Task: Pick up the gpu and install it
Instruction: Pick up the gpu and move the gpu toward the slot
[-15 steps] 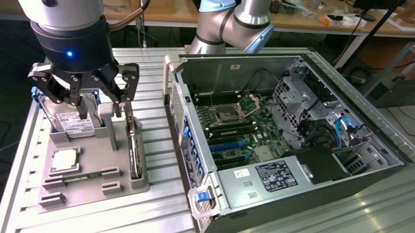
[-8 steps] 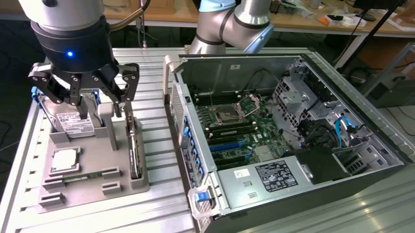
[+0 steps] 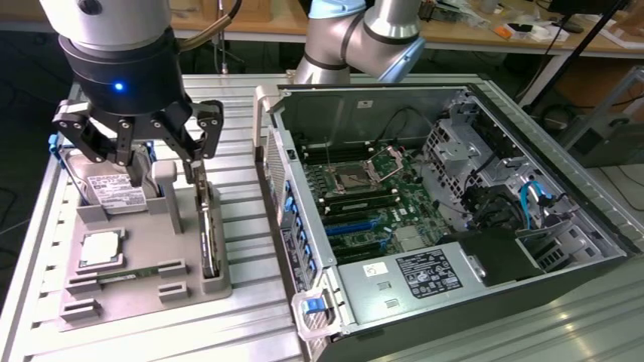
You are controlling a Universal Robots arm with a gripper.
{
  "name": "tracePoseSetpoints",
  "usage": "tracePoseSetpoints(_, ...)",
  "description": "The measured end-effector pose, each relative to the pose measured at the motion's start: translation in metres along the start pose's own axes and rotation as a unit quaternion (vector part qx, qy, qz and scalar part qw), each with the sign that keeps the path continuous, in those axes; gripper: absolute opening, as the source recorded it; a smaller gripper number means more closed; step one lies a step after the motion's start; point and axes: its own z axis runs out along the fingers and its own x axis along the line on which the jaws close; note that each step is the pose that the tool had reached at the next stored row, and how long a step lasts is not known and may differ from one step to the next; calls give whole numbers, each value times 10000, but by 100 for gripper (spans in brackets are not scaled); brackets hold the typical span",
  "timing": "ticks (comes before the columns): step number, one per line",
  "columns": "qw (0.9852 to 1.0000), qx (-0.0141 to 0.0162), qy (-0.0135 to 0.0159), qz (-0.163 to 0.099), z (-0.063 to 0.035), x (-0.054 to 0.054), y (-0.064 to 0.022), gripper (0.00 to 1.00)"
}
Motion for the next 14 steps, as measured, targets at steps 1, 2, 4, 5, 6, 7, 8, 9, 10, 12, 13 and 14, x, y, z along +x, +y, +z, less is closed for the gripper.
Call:
tracePoseSetpoints(1,10000,0,0,0,1,-5,-6,60)
tracePoseSetpoints(2,10000,-1,-1,0,3,-11,-16,60)
tracePoseSetpoints(4,10000,-1,-1,0,5,-20,-40,60)
tracePoseSetpoints(5,10000,-1,0,0,5,-23,-53,60)
tracePoseSetpoints(6,10000,-1,-1,0,5,-26,-65,60)
tracePoseSetpoints(7,10000,-1,-1,0,7,-29,-77,60)
tracePoseSetpoints(8,10000,-1,-1,0,7,-32,-89,60)
tracePoseSetpoints(9,10000,-1,-1,0,7,-35,-101,60)
tracePoseSetpoints(10,10000,-1,-1,0,7,-38,-114,60)
tracePoseSetpoints(12,10000,-1,-1,0,9,-44,-145,60)
tracePoseSetpoints(13,10000,-1,-1,0,9,-47,-158,60)
tracePoseSetpoints(14,10000,-1,-1,0,9,-49,-167,60)
